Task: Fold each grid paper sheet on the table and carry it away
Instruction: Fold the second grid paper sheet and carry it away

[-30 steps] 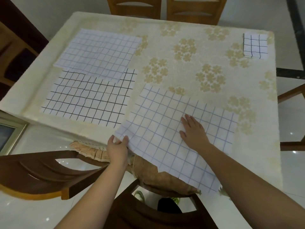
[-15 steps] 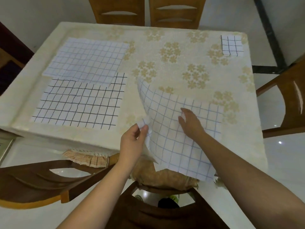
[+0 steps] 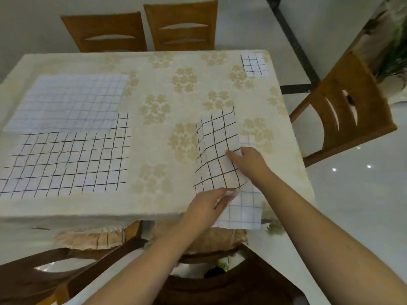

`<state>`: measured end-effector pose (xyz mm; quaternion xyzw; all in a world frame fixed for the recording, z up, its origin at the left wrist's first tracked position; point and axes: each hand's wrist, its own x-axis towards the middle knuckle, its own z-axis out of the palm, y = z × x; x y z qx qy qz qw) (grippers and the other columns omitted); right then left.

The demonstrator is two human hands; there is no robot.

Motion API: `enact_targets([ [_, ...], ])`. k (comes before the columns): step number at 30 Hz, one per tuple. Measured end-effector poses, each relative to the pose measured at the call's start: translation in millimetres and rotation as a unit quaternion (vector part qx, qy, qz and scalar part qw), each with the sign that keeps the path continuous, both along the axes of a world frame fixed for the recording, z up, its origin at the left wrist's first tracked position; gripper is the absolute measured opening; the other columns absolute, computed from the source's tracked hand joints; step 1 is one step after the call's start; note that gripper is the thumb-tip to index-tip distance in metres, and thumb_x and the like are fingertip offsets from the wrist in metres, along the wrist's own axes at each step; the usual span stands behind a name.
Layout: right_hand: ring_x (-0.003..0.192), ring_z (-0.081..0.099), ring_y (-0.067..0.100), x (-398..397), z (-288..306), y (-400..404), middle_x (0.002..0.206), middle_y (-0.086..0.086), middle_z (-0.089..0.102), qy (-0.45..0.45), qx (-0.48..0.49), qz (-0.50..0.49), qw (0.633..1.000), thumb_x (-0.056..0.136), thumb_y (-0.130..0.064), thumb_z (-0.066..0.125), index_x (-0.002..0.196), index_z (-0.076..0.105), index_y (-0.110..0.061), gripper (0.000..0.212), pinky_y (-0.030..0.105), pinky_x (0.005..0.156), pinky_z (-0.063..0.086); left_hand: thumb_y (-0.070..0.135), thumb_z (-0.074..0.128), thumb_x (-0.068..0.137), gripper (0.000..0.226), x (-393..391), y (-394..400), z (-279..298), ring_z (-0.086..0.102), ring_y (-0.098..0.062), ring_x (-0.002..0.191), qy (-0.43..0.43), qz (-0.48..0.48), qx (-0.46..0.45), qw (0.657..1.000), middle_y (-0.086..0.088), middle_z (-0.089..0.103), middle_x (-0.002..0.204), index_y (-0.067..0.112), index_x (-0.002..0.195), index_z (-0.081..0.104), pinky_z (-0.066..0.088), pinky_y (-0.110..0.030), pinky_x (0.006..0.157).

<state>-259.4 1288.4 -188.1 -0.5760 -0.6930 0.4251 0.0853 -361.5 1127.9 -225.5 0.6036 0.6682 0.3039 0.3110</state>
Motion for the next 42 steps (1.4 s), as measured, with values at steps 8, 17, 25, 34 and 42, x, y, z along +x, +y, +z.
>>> enact_targets([
  [8, 0.066, 0.057, 0.017, 50, -53, -4, 0.066, -0.002, 0.059, -0.009, -0.054, -0.068, 0.996, 0.09, -0.031, 0.06, 0.068, 0.059, -0.016, 0.027, 0.026, 0.058, 0.039, 0.072, 0.022, 0.091, 0.056, 3, -1, -28, 0.028, 0.019, 0.122, -0.013, -0.023, -0.048, 0.998, 0.024, 0.042, 0.143, 0.047, 0.138, 0.038, 0.023, -0.009, 0.1],
  [17, 0.067, 0.062, 0.026, 76, -95, -10, 0.071, 0.009, 0.064, -0.01, -0.087, -0.144, 0.986, 0.087, -0.028, 0.067, 0.074, 0.063, -0.004, 0.028, 0.039, 0.068, 0.054, 0.041, 0.026, 0.103, 0.056, -58, 8, -85, 0.015, -0.016, 0.148, 0.132, 0.068, -0.095, 0.984, -0.001, 0.019, 0.16, 0.017, 0.153, 0.022, 0.009, -0.027, 0.117],
  [25, 0.081, 0.066, 0.027, 85, -115, 1, 0.093, 0.004, 0.07, -0.037, -0.04, -0.162, 0.985, 0.091, -0.04, 0.06, 0.105, 0.067, -0.01, 0.033, 0.031, 0.078, 0.049, 0.034, 0.026, 0.105, 0.05, -61, 18, -97, 0.011, -0.014, 0.148, 0.14, 0.034, -0.072, 0.987, -0.001, 0.013, 0.161, 0.019, 0.153, 0.023, 0.009, -0.026, 0.119],
  [34, 0.072, 0.054, 0.013, 81, -119, 9, 0.082, -0.004, 0.063, -0.056, 0.021, -0.124, 0.99, 0.089, -0.032, 0.064, 0.093, 0.061, -0.02, 0.014, 0.024, 0.061, 0.035, 0.036, 0.059, 0.093, 0.037, -50, 38, -78, 0.059, -0.011, 0.085, -0.148, 0.367, -0.195, 0.897, 0.006, 0.061, 0.097, 0.016, 0.125, 0.055, 0.049, -0.028, 0.078],
  [42, 0.073, 0.057, 0.017, 83, -122, 9, 0.079, -0.003, 0.063, -0.083, 0.026, -0.098, 0.991, 0.089, -0.032, 0.065, 0.091, 0.06, -0.02, 0.014, 0.026, 0.057, 0.037, 0.047, 0.058, 0.092, 0.036, -62, 57, -70, 0.071, -0.025, 0.085, -0.229, 0.29, -0.286, 0.884, -0.005, 0.075, 0.091, 0.014, 0.091, 0.072, 0.057, -0.043, 0.085],
])
